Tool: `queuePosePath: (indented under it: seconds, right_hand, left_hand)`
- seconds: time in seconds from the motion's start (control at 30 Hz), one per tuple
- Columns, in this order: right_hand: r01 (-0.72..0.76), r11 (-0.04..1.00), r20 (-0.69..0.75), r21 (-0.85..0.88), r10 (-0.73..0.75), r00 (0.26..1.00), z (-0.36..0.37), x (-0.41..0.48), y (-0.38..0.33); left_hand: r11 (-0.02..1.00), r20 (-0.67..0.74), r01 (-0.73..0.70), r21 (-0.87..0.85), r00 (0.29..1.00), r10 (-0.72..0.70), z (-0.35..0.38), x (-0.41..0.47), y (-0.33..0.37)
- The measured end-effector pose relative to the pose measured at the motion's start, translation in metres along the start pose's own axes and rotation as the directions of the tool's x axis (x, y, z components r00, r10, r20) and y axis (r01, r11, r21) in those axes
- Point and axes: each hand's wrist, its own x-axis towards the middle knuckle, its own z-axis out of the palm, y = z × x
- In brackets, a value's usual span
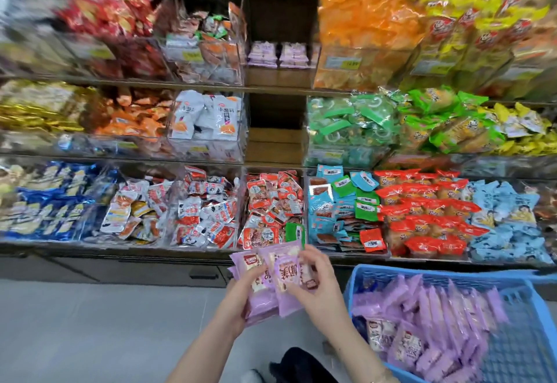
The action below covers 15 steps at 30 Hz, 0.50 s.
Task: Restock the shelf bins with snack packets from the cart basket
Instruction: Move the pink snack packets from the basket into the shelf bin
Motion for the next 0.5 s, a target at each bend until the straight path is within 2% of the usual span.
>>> queuePosePath:
  seconds: [0.1,0.17,0.37,0.5]
  right_hand:
    - [-0.265,0.963,-0.004,0.044,0.266,0.964,0.006,0.021,0.002]
    - [-0.396,0.916,0.06,0.068,0.392,0.918,0.008,0.037,0.005]
    - [-0.526,0.804,0.134,0.277,0.51,0.85,0.01,0.1,0.008]
    - [-0.588,0.604,0.281,0.538,0.529,0.8,-0.004,0.162,0.001]
  left_hand:
    - [0.999,-0.045,-0.031,0.035,0.998,0.032,-0.013,0.009,0.012]
    - [0.997,-0.018,-0.06,0.04,0.998,0.061,-0.015,0.017,0.022]
    - [0.994,0.005,-0.114,0.002,0.994,0.114,-0.013,0.053,0.072]
    - [0.991,-0.021,-0.137,-0.007,0.99,0.136,-0.005,0.078,0.122]
